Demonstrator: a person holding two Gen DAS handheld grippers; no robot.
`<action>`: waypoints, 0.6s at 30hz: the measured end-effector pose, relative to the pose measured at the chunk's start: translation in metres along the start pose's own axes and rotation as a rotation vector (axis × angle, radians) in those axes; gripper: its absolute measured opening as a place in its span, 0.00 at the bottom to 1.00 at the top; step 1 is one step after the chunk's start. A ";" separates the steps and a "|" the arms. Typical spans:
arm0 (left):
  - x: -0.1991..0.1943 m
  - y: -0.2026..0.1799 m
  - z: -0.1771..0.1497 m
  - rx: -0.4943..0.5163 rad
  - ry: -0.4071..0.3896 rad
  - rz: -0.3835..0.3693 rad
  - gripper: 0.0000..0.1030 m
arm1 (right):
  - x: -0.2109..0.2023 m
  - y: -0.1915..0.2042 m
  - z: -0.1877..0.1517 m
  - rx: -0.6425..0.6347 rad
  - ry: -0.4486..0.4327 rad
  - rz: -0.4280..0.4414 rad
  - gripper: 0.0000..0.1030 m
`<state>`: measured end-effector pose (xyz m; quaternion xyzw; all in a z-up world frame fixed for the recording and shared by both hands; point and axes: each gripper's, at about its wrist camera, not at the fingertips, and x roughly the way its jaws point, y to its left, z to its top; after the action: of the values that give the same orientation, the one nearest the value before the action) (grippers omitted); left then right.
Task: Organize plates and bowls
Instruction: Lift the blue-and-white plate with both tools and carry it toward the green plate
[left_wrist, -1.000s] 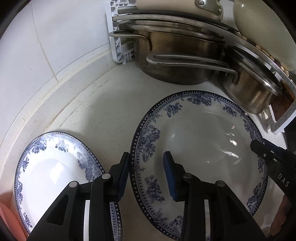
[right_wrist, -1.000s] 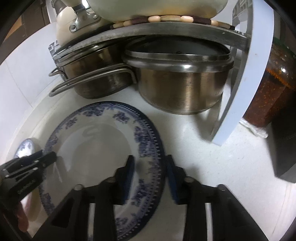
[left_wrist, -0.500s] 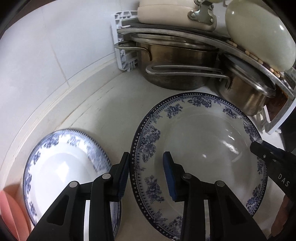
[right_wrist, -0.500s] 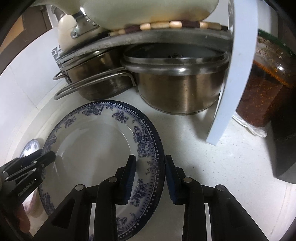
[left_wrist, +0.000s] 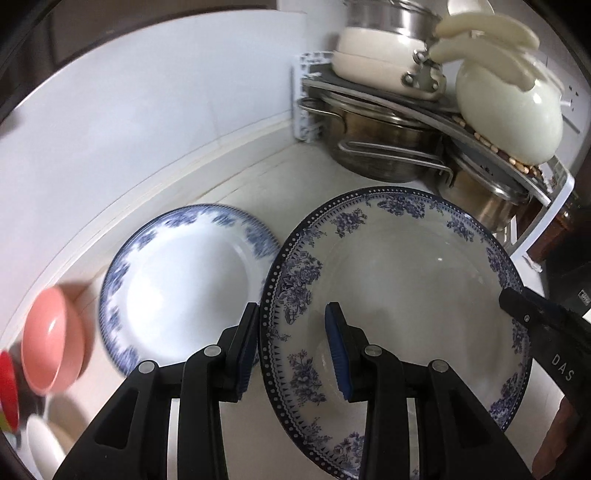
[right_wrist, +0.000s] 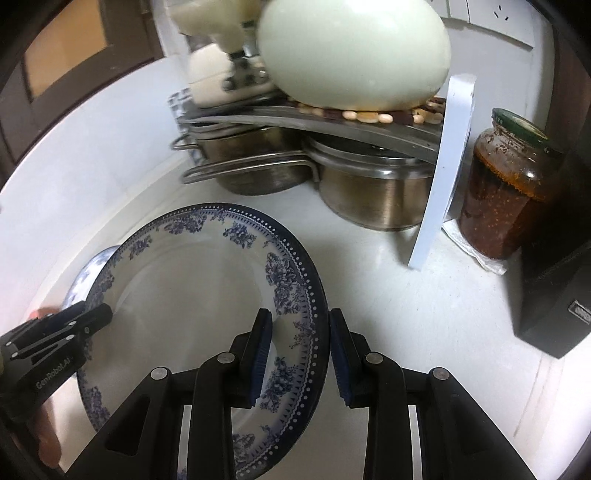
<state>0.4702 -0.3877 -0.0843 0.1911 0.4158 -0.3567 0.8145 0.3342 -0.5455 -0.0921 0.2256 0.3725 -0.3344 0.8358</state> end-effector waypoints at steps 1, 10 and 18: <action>-0.004 0.002 -0.003 -0.012 0.003 0.009 0.35 | -0.006 0.003 -0.003 -0.005 0.000 0.005 0.32; -0.051 0.029 -0.040 -0.125 -0.012 0.049 0.35 | -0.040 0.032 -0.023 -0.078 -0.006 0.061 0.32; -0.087 0.058 -0.080 -0.234 -0.028 0.094 0.35 | -0.067 0.062 -0.044 -0.165 -0.004 0.120 0.32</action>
<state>0.4352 -0.2637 -0.0589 0.1088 0.4339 -0.2699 0.8526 0.3256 -0.4500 -0.0595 0.1771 0.3829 -0.2524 0.8708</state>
